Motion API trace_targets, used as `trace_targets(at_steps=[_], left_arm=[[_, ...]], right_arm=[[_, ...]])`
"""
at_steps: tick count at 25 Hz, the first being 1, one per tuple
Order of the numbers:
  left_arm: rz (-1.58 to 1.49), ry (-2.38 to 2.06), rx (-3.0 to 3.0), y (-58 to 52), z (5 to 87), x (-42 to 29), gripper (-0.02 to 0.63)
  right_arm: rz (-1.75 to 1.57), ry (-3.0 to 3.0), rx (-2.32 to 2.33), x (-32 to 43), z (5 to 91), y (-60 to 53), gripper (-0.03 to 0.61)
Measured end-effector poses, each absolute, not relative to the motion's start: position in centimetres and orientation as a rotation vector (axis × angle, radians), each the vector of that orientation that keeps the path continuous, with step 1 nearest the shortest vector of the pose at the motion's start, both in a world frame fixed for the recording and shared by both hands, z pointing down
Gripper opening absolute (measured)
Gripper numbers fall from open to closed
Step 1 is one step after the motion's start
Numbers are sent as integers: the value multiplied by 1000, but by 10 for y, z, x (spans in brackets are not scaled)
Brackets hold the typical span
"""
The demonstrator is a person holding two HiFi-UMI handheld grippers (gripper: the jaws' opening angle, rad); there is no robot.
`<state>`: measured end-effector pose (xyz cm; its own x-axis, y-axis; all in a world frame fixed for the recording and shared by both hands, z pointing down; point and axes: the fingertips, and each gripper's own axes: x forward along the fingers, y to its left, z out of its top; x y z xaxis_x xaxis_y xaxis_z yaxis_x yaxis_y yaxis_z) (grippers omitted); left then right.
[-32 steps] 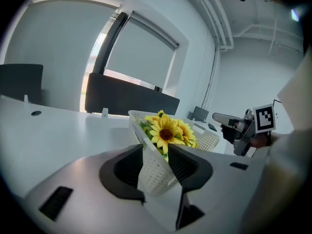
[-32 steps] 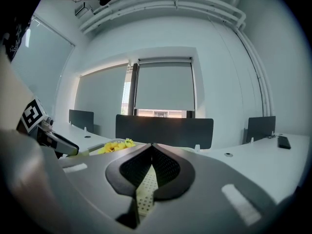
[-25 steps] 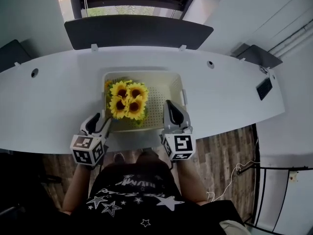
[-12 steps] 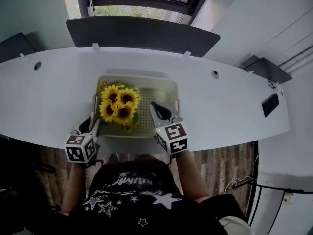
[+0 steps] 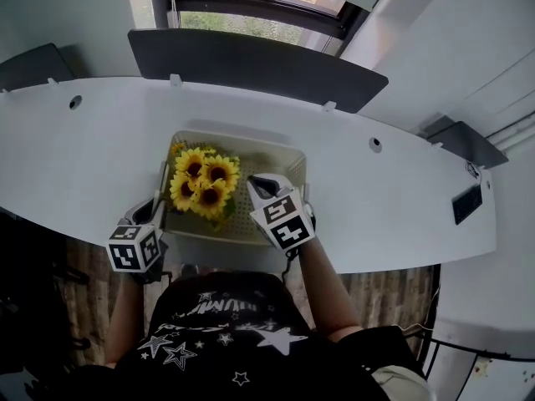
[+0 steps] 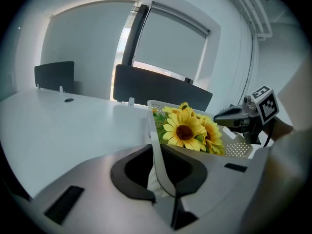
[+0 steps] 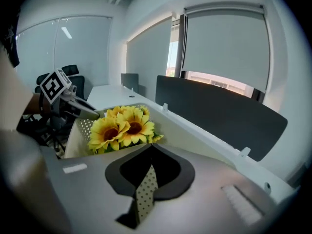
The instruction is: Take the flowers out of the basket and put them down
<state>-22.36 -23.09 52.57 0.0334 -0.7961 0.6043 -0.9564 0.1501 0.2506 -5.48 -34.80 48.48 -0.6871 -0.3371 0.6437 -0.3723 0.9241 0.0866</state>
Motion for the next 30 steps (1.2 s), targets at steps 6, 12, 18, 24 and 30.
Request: trace_targets(at_steps=[6, 12, 18, 24, 30], left_arm=[[313, -1824, 1656, -231, 525, -223, 49], [313, -1836, 1643, -230, 524, -223, 49], [314, -1860, 1627, -230, 525, -225, 48], [317, -1871, 1614, -231, 524, -224, 48], [314, -1880, 1597, -230, 524, -225, 48]], right_arm=[[161, -2336, 366, -72, 527, -351, 3], [91, -2241, 153, -77, 562, -332, 42], [-10, -2260, 76, -86, 569, -327, 106], [-77, -2222, -23, -85, 570, -318, 218], [-61, -2168, -130, -86, 588, -301, 293]])
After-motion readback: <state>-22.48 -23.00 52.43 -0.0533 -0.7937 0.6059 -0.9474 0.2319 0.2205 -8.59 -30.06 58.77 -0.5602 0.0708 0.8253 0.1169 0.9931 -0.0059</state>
